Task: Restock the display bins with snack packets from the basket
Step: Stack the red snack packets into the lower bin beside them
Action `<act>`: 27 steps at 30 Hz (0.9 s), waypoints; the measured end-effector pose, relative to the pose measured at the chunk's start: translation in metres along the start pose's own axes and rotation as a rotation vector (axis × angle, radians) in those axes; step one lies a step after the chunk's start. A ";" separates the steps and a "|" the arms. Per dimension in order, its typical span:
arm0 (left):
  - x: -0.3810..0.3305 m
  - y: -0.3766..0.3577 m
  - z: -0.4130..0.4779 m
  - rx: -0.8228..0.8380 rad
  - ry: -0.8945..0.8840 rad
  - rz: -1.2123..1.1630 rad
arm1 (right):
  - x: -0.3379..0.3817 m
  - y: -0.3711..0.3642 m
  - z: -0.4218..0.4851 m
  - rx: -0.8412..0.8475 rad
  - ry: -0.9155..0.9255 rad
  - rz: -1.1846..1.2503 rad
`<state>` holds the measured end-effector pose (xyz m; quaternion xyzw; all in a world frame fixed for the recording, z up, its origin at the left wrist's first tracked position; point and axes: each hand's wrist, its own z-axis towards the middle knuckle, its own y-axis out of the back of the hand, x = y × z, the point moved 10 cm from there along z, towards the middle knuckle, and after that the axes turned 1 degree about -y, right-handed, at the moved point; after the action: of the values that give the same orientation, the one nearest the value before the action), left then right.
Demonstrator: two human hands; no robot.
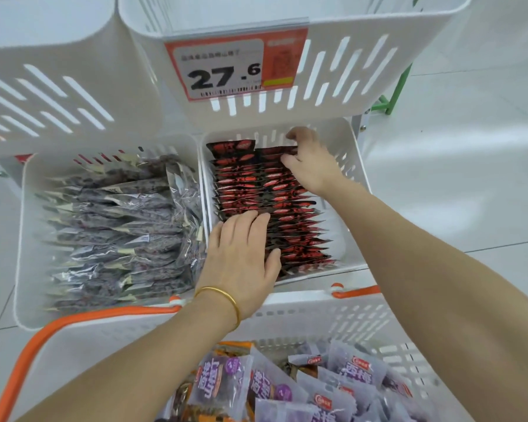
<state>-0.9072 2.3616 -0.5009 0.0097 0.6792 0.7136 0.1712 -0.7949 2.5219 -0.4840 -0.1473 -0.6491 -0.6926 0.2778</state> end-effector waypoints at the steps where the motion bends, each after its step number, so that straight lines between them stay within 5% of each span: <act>1: 0.000 0.000 0.000 0.006 0.002 0.000 | 0.000 0.001 -0.001 -0.031 -0.005 -0.002; 11: 0.003 -0.001 0.000 -0.007 0.007 -0.041 | -0.003 -0.019 0.009 0.055 -0.118 -0.142; 14: 0.003 0.001 0.000 -0.008 0.009 -0.027 | -0.003 0.001 -0.007 -0.092 -0.097 0.018; 22: -0.003 0.022 -0.006 -0.113 0.017 0.136 | 0.026 0.048 -0.159 -0.379 -0.091 0.314; 27: 0.008 0.061 -0.051 -0.126 0.087 0.022 | 0.057 0.045 -0.254 -0.393 -0.123 0.391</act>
<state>-0.9409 2.3135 -0.4474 -0.0245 0.6397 0.7565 0.1338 -0.7752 2.2614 -0.4436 -0.3625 -0.4774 -0.7281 0.3324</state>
